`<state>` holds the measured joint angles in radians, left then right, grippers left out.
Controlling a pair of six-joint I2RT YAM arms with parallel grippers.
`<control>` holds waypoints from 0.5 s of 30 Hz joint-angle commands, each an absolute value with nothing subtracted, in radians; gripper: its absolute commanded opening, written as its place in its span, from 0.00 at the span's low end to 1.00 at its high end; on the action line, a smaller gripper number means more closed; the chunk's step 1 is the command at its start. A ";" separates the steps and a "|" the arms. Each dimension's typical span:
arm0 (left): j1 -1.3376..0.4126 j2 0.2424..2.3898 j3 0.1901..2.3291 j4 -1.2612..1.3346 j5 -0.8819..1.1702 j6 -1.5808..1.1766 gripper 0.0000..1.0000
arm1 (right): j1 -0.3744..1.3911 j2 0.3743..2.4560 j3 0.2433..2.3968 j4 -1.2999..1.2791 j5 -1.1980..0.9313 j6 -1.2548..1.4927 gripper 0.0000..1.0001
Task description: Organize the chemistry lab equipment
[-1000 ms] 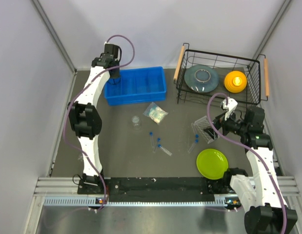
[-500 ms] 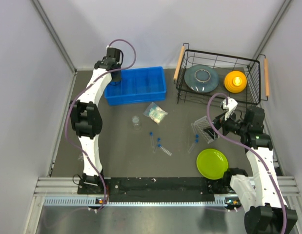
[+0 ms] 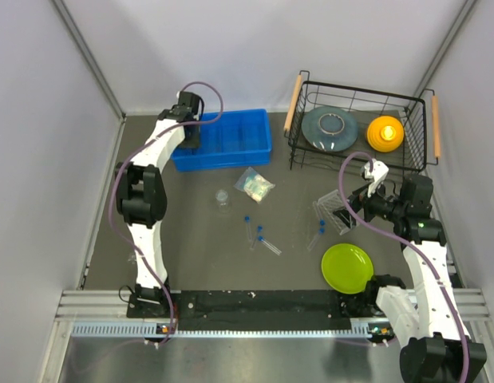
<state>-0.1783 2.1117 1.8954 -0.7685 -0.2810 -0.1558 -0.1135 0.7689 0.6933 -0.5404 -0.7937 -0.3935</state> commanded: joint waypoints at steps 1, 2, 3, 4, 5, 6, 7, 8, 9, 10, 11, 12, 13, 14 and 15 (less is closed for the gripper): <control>-0.173 1.984 1.896 -0.752 -0.268 -0.187 0.48 | -0.109 0.762 0.686 -0.508 -0.805 -0.414 0.99; -0.173 1.973 1.896 -0.756 -0.262 -0.189 0.51 | -0.110 0.762 0.686 -0.508 -0.805 -0.416 0.99; -0.173 1.961 1.896 -0.758 -0.250 -0.190 0.53 | -0.110 0.761 0.686 -0.508 -0.804 -0.414 0.99; -0.173 1.939 1.896 -0.759 -0.245 -0.190 0.56 | -0.110 0.761 0.686 -0.508 -0.805 -0.416 0.99; -0.173 1.927 1.896 -0.761 -0.239 -0.190 0.59 | -0.110 0.761 0.686 -0.508 -0.805 -0.414 0.99; -0.172 1.915 1.894 -0.762 -0.232 -0.190 0.61 | -0.110 0.761 0.684 -0.508 -0.805 -0.414 0.99; -0.173 1.890 1.893 -0.765 -0.221 -0.190 0.62 | -0.110 0.759 0.686 -0.508 -0.805 -0.416 0.99; -0.173 1.876 1.890 -0.765 -0.213 -0.192 0.64 | -0.110 0.758 0.686 -0.508 -0.804 -0.414 0.99; -0.173 1.859 1.876 -0.765 -0.209 -0.193 0.66 | -0.110 0.758 0.686 -0.508 -0.804 -0.416 0.99; -0.173 1.826 1.867 -0.764 -0.195 -0.195 0.66 | -0.109 0.756 0.684 -0.508 -0.804 -0.416 0.99; -0.173 1.806 1.852 -0.764 -0.190 -0.195 0.70 | -0.110 0.756 0.686 -0.508 -0.804 -0.419 0.99; -0.173 1.758 1.811 -0.747 -0.187 -0.204 0.73 | -0.110 0.753 0.686 -0.508 -0.804 -0.419 0.99; -0.173 1.728 1.783 -0.729 -0.170 -0.206 0.75 | -0.109 0.753 0.684 -0.509 -0.805 -0.420 0.99; -0.173 1.698 1.719 -0.713 -0.163 -0.207 0.79 | -0.110 0.753 0.686 -0.508 -0.805 -0.422 0.99; -0.173 1.633 1.683 -0.674 -0.153 -0.209 0.82 | -0.110 0.753 0.684 -0.508 -0.805 -0.422 0.99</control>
<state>-0.1776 1.7992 1.8050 -0.7540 -0.2008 -0.1890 -0.1135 0.7677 0.6933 -0.5404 -0.7937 -0.3985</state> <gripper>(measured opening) 0.776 0.988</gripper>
